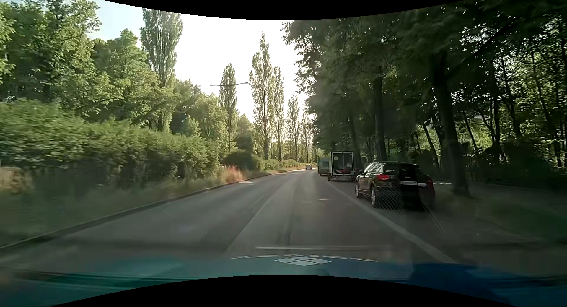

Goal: Follow the waypoints while adhering to traffic rules and regulations

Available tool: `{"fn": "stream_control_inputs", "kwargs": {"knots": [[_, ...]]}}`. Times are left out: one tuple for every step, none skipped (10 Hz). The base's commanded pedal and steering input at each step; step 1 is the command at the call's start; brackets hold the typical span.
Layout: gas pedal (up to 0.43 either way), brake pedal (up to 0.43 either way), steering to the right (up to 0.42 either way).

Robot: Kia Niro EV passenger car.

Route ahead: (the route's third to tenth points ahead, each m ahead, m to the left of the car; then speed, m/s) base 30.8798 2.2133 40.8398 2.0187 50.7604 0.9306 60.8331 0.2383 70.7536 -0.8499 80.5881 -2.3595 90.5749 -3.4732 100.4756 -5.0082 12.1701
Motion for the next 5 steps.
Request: {"fn": "stream_control_inputs", "kwargs": {"knots": [[0.177,0.000,0.004],[0.169,0.000,0.005],[0.169,0.000,0.006],[0.169,0.000,0.006],[0.157,0.000,0.007]]}}
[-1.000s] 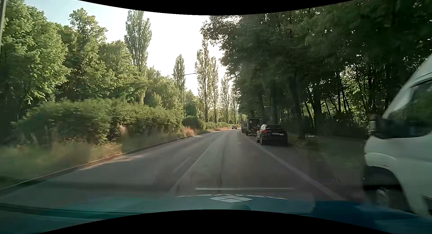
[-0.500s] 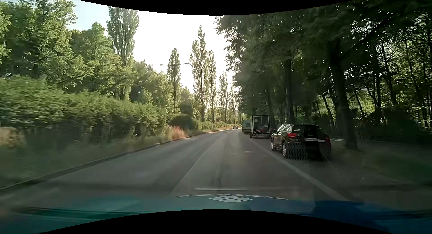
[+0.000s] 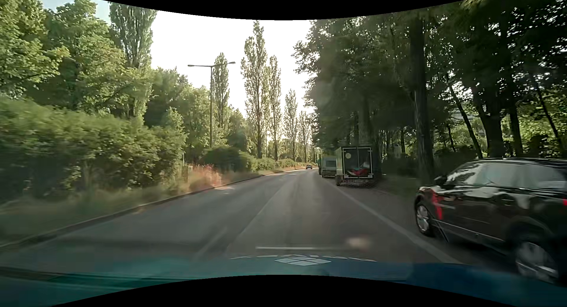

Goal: Follow the waypoints while adhering to traffic rules and regulations

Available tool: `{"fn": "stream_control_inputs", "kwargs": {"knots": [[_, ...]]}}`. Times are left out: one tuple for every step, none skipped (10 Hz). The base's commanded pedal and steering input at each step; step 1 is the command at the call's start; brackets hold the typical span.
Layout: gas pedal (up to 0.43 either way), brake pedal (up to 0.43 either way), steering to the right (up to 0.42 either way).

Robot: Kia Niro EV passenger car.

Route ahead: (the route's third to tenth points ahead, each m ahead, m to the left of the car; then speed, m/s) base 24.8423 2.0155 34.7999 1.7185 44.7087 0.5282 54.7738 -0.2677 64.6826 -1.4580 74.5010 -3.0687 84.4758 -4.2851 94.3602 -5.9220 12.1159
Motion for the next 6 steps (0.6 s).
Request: {"fn": "stream_control_inputs", "kwargs": {"knots": [[0.157,0.000,0.006],[0.157,0.000,0.006],[0.157,0.000,0.006],[0.157,0.000,0.007],[0.157,0.000,0.007],[0.157,0.000,0.006]]}}
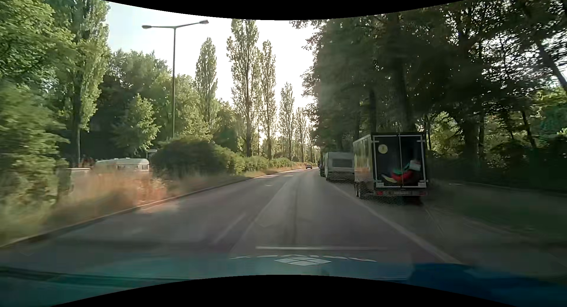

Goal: Follow the waypoints while adhering to traffic rules and regulations

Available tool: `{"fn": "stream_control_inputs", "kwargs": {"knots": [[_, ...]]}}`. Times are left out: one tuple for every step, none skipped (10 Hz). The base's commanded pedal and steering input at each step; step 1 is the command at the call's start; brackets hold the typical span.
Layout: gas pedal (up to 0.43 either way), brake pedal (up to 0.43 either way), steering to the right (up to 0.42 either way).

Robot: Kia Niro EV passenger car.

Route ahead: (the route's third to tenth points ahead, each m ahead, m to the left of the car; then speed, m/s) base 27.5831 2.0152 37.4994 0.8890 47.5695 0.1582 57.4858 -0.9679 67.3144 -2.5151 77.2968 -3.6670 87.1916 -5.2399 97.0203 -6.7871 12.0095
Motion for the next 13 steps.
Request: {"fn": "stream_control_inputs", "kwargs": {"knots": [[0.157,0.000,0.006],[0.157,0.000,0.006],[0.157,0.000,0.006],[0.157,0.000,0.006],[0.157,0.000,0.006],[0.157,0.000,0.006],[0.157,0.000,0.006],[0.169,0.000,0.004],[0.169,0.000,0.001],[0.169,0.000,0.001],[0.169,0.000,0.004],[0.169,0.000,0.008],[0.169,0.000,0.009]]}}
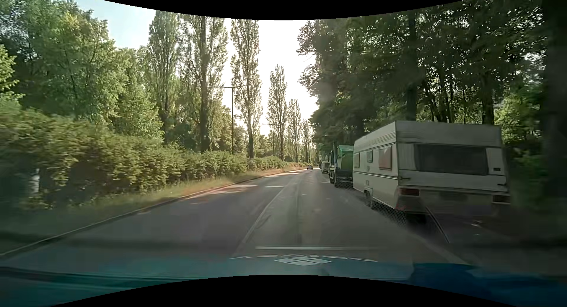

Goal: Follow the waypoints while adhering to traffic rules and regulations

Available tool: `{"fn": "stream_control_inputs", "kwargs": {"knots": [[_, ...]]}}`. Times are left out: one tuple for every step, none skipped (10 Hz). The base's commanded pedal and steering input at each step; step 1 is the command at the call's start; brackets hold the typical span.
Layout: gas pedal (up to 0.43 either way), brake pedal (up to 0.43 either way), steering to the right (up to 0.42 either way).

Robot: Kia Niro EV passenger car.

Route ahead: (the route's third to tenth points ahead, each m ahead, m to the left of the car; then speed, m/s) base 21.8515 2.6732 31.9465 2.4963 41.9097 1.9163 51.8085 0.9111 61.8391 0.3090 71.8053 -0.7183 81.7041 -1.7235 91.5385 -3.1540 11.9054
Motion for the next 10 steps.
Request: {"fn": "stream_control_inputs", "kwargs": {"knots": [[0.169,0.000,0.009],[0.169,0.000,0.009],[0.169,0.000,0.009],[0.169,0.000,0.009],[0.169,0.000,0.009],[0.169,0.000,0.009],[0.169,0.000,0.009],[0.169,0.000,0.009],[0.169,0.000,0.008],[0.169,0.000,0.006]]}}
